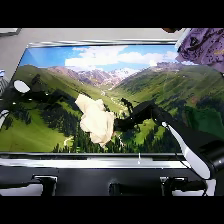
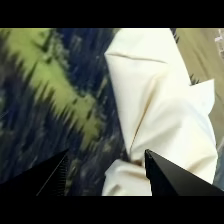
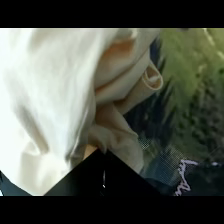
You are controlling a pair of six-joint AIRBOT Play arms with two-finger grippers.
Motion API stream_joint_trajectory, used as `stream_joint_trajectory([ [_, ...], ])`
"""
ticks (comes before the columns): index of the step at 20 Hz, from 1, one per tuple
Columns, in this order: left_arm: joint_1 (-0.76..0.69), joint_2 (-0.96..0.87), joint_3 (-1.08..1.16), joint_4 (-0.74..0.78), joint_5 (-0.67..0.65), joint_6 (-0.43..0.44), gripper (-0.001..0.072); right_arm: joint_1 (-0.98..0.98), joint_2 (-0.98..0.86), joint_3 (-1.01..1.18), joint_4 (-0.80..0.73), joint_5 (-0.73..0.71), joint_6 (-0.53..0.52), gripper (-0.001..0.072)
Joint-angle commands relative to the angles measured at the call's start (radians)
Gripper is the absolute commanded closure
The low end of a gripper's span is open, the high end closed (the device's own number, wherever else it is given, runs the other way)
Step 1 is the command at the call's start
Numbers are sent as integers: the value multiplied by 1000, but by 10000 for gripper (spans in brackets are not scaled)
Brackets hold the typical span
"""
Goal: Fold the clothes and pants, and hang the long-sleeved shirts on hangers.
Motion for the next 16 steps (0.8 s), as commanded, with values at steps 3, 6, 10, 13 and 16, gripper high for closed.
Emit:
stream_joint_trajectory([
  [3,0,-173,2,-276,111,228,174,2,18,0,-58,-42,14,685],
  [6,-1,-236,5,-332,130,274,177,2,23,0,-57,-42,15,685],
  [10,-16,-283,27,-342,170,291,186,2,23,0,-56,-47,23,685],
  [13,-37,-302,27,-346,239,290,303,2,31,0,-56,-56,29,685],
  [16,-43,-308,32,-356,243,291,691,2,62,0,-61,-33,32,686],
])
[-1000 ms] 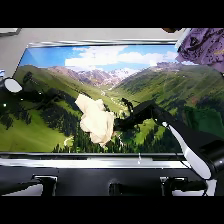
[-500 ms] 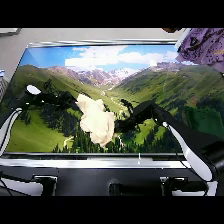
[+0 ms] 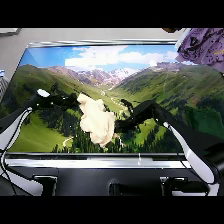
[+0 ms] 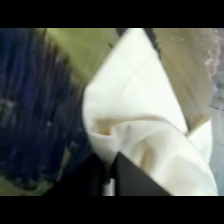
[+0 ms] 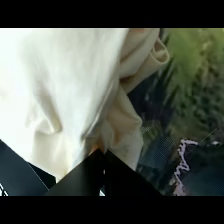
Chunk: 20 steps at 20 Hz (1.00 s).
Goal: Fold the clothes and pants, and hang the long-sleeved shirts on hangers.
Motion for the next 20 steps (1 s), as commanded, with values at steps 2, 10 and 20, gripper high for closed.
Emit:
stream_joint_trajectory([
  [2,9,24,40,-17,11,6,694,-2,73,21,-81,72,53,687],
  [10,150,460,411,272,-123,-82,695,-238,404,520,-367,159,236,687],
  [20,166,969,463,561,-391,-281,693,-280,787,676,-549,101,351,687],
])
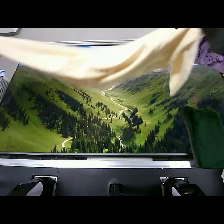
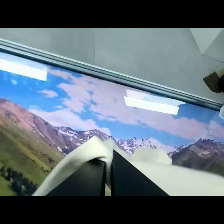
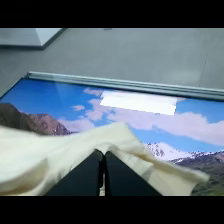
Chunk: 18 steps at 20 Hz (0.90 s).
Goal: Fold the clothes and pants, and hang the long-sleeved shirts on hangers.
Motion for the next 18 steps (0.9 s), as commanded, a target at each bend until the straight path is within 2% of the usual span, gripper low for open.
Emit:
stream_joint_trajectory([
  [1,3,114,7,95,-116,-64,693,-5,72,16,-51,-24,92,687],
  [5,2,67,-47,94,-145,-87,693,-5,-76,16,-51,-29,124,687],
  [9,-1,-80,-254,92,-128,-87,692,-2,-404,16,-3,-8,139,686],
  [14,-4,-399,-512,51,49,-86,690,-2,-861,16,188,131,139,685],
  [18,-4,-634,-521,-8,118,-86,691,-2,-1061,16,328,183,162,685],
])
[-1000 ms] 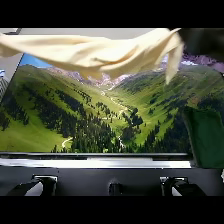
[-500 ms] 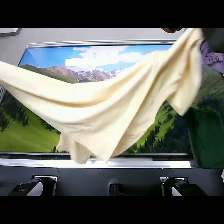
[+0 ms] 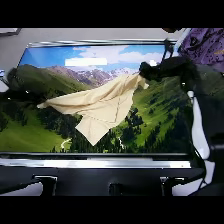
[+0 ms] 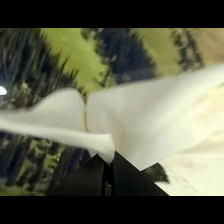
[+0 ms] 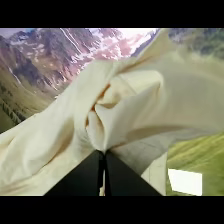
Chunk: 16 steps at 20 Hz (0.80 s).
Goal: Fold the clothes and pants, and hang the long-sleeved shirts on hangers.
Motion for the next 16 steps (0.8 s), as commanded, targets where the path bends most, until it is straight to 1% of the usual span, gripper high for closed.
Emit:
stream_joint_trajectory([
  [1,0,-182,-36,-69,79,0,691,1,-167,1,130,44,15,684],
  [2,-1,-200,-36,-85,87,0,690,1,-170,2,131,37,15,684],
  [3,-1,-205,-36,-91,93,0,691,0,-163,2,132,21,18,646],
  [5,0,-201,-36,-91,92,0,691,-26,-125,2,128,-56,2,452],
  [6,2,-195,-35,-91,89,4,691,-51,-95,2,127,-120,-27,382],
  [7,2,-191,-31,-90,82,11,691,-88,-58,2,119,-208,-72,350],
  [9,1,-183,-21,-90,69,30,691,-167,15,0,38,-385,-127,350],
  [11,1,-177,-6,-90,43,30,691,-239,84,-36,-36,-497,-161,351],
  [13,1,-173,4,-90,32,30,691,-270,160,-171,-23,-503,-171,350],
  [14,1,-171,7,-90,28,30,691,-266,198,-262,2,-476,-171,350],
  [16,1,-169,8,-90,22,30,690,-210,271,-473,100,-384,-185,348],
])
